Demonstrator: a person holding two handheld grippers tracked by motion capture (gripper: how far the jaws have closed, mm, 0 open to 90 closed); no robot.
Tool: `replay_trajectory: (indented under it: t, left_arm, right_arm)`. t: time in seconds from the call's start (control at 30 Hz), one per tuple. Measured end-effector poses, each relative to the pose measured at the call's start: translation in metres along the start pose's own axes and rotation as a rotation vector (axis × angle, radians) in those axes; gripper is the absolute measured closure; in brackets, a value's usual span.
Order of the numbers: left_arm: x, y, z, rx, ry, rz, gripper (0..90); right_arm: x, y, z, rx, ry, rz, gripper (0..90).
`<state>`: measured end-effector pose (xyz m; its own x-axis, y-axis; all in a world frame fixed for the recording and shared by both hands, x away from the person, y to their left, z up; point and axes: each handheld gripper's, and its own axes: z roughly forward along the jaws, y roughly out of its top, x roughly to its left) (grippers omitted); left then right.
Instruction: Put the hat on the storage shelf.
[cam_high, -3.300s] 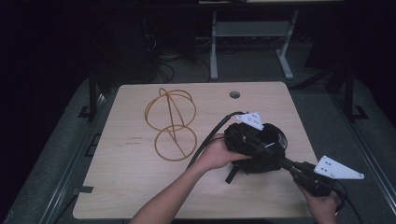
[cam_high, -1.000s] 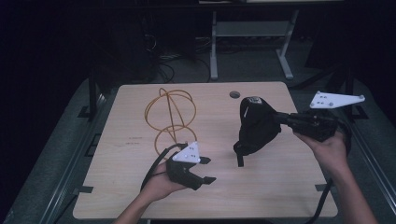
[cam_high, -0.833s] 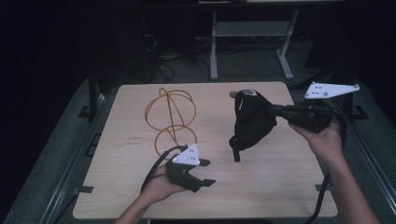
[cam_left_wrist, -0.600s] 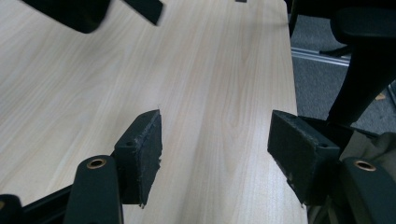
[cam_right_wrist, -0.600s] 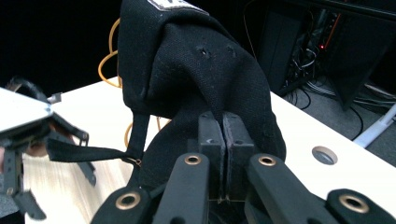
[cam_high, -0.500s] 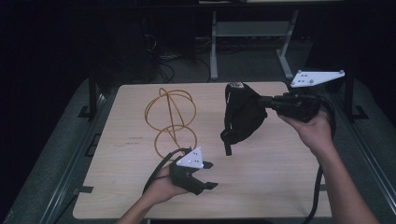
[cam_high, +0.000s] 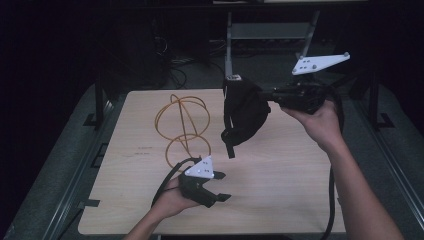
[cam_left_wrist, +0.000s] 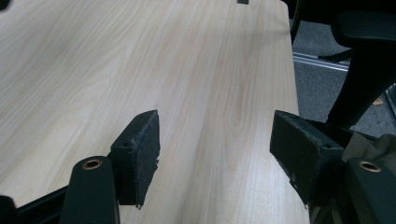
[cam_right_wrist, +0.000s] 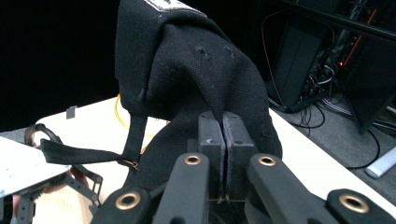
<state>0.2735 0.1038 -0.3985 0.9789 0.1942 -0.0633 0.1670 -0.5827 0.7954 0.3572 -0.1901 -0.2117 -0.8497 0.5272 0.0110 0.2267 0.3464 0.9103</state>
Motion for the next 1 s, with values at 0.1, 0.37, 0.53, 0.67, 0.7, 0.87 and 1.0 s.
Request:
replay_trajectory:
  t: [0.1, 0.37, 0.53, 0.67, 0.7, 0.87, 1.0]
  left_arm:
    - [0.000, 0.000, 0.001, 0.003, -0.001, -0.002, 32.6]
    - [0.001, 0.000, 0.001, 0.013, -0.002, 0.007, 32.5]
    - [0.002, -0.001, 0.001, 0.011, -0.005, 0.007, 32.5]
    - [0.002, -0.002, 0.003, 0.009, -0.006, 0.005, 32.5]
    - [0.003, -0.002, 0.003, 0.011, -0.006, 0.009, 32.5]
    - [0.003, -0.002, 0.003, 0.007, -0.004, 0.004, 32.5]
    - [0.004, -0.002, 0.003, 0.015, -0.011, 0.013, 32.5]
  right_arm:
    - [0.001, 0.009, 0.003, -0.003, 0.002, -0.007, 88.3]
    - [0.005, 0.033, 0.016, -0.002, 0.026, -0.027, 88.3]
    - [0.009, 0.048, 0.031, 0.018, 0.045, -0.040, 88.3]
    - [0.011, 0.057, 0.046, 0.048, 0.060, -0.047, 88.4]
    - [0.011, 0.061, 0.051, 0.056, 0.066, -0.060, 88.4]
    - [0.018, 0.077, 0.068, 0.086, 0.085, -0.080, 88.3]
    - [0.024, 0.091, 0.080, 0.128, 0.108, -0.092, 88.3]
